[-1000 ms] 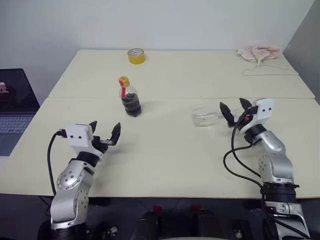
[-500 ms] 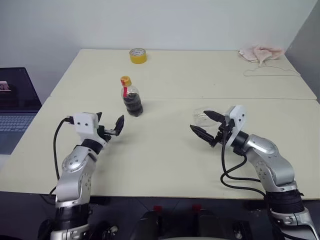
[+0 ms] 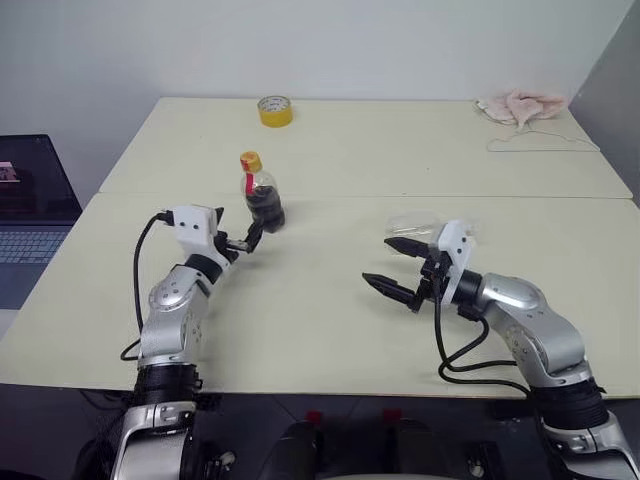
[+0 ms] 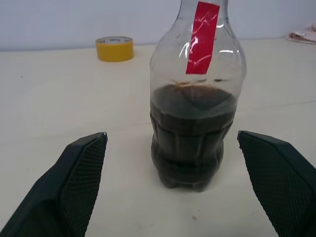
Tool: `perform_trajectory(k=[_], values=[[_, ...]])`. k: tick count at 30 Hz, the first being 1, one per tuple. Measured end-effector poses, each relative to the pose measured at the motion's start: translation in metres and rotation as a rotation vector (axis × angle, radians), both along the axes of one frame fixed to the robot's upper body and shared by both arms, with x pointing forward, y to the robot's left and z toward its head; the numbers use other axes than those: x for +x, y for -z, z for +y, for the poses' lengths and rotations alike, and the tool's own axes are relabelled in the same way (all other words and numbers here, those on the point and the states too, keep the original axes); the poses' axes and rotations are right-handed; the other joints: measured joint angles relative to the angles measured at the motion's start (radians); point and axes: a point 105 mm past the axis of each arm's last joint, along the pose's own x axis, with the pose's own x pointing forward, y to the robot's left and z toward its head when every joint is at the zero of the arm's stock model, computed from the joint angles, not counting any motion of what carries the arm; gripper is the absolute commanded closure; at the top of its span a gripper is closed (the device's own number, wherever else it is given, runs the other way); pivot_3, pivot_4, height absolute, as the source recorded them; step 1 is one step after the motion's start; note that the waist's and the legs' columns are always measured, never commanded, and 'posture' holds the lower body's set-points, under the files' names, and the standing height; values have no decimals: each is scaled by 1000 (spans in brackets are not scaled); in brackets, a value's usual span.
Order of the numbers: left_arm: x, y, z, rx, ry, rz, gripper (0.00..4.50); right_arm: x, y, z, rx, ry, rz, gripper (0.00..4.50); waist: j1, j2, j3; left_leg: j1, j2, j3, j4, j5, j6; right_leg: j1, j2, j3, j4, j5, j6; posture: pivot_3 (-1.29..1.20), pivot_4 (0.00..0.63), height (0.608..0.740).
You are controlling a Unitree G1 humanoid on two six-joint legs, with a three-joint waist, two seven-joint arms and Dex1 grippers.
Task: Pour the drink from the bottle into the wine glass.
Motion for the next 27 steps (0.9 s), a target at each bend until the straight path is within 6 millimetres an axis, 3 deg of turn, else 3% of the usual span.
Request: perform_trajectory(k=[7,15,27], values=[[11,10,-13,23,57,30,15,4,-11,7,26,-7,-31,0,-1,0,0,0,0,0,0,0,0,-1,0,0,1,0,0,0,150,740],[22,7,-24,30,75,3,15,17,-22,12,51,5,-54,0,-3,0,0,-2,0,0,0,0,0,-3,0,0,2,0,0,0,150,740],[33,8,-24,60,66,-4,15,18,-20,12,50,9,-44,0,-4,0,0,-5,0,0,1,0,0,-7,0,0,4,0,0,0,150,740]])
